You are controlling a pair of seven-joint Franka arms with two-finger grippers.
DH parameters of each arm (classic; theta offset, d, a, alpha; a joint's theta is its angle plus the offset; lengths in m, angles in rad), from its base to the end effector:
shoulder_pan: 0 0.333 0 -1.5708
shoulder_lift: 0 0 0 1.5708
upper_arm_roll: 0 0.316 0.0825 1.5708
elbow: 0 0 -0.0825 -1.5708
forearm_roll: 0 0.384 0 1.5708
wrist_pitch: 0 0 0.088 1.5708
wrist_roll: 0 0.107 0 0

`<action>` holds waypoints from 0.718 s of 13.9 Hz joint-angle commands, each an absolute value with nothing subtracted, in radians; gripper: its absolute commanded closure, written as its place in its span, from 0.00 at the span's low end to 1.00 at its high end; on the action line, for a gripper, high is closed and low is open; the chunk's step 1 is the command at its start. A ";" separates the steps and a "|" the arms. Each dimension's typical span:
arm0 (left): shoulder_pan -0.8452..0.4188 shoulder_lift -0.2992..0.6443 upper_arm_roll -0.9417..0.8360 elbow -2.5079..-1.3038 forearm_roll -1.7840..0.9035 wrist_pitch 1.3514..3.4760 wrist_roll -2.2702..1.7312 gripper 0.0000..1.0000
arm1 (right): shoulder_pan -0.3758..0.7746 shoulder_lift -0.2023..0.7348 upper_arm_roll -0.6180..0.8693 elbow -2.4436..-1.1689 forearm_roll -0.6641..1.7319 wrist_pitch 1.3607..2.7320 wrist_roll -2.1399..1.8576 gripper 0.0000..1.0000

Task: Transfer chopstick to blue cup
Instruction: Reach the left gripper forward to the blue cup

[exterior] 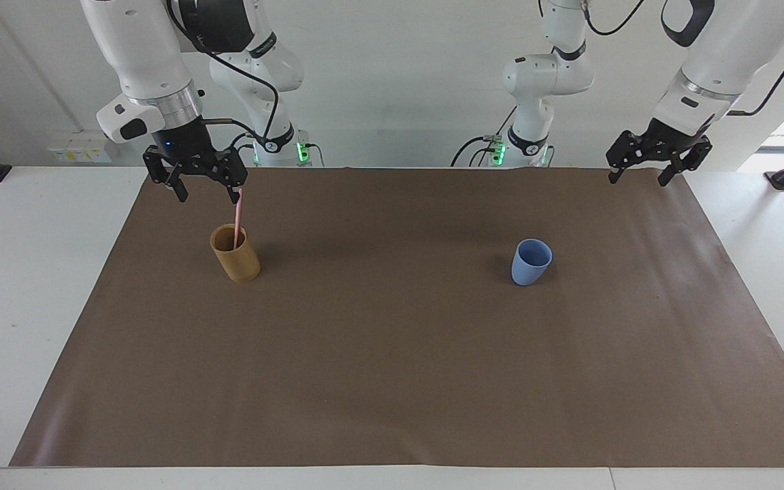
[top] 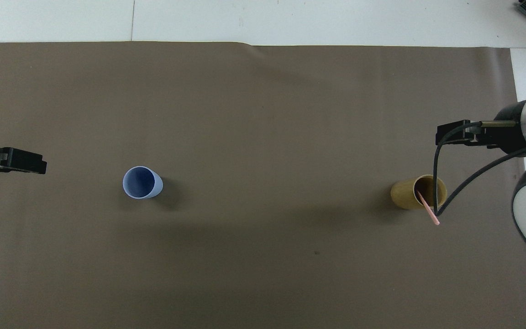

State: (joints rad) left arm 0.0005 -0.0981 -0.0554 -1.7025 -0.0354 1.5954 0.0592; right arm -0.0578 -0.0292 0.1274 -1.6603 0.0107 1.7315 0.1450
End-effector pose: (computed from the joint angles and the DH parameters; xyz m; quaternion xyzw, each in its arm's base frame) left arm 0.5237 -0.0339 0.6173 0.9983 -0.0564 -0.0045 0.0150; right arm 0.5584 0.0409 0.6127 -0.9980 0.0382 -0.0494 0.0088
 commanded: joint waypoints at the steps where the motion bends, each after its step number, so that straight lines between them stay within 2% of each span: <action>1: 0.006 -0.104 -0.064 -1.729 -0.051 1.595 0.052 0.00 | -0.072 -0.055 0.130 -1.689 0.032 1.735 0.112 0.00; 10: -0.061 -0.115 -0.074 -1.923 -0.054 1.799 -0.081 0.00 | -0.074 -0.055 0.127 -1.689 0.032 1.735 0.112 0.00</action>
State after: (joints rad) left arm -0.0482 -0.0937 -0.0830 -1.8549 -0.0401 1.7333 -0.0580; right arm -0.0585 -0.0293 0.1257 -1.6615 0.0107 1.7315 0.1450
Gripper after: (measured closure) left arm 0.000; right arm 0.000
